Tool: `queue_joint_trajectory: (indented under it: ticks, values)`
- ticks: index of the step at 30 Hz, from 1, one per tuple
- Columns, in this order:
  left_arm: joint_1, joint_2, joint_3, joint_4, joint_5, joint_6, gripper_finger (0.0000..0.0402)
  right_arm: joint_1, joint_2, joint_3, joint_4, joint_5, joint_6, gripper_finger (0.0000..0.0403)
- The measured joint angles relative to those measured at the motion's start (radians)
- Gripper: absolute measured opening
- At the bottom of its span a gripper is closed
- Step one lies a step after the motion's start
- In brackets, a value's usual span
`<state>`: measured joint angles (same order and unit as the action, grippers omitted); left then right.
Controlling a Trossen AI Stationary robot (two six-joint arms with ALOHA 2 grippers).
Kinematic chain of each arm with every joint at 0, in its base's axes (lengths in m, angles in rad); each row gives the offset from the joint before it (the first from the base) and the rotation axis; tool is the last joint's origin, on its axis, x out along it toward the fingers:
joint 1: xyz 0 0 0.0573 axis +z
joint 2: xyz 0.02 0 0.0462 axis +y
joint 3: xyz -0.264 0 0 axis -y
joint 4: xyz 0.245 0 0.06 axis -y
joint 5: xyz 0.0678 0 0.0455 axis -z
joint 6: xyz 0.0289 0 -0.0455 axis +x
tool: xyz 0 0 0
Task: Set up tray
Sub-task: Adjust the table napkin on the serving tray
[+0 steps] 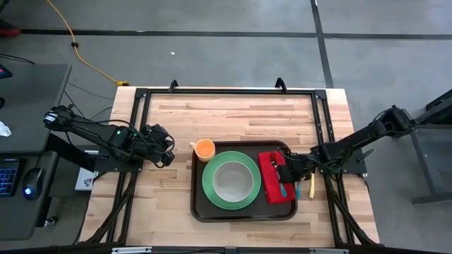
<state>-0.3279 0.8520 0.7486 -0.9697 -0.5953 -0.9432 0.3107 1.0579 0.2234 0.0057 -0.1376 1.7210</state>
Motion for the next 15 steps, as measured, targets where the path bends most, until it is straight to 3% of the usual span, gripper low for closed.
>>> queue_joint_trajectory:
  ticks: [10, 15]
  values:
    - [0.000, 0.000, 0.000, -0.001, 0.000, 0.000, 0.0044, 0.000, 0.200, 0.002, 0.245, -0.052, 0.003, 0.0098]
    - [0.000, 0.000, 0.000, -0.001, 0.001, 0.000, 0.0044, -0.001, 0.236, 0.002, 0.277, -0.078, -0.001, 0.0098]
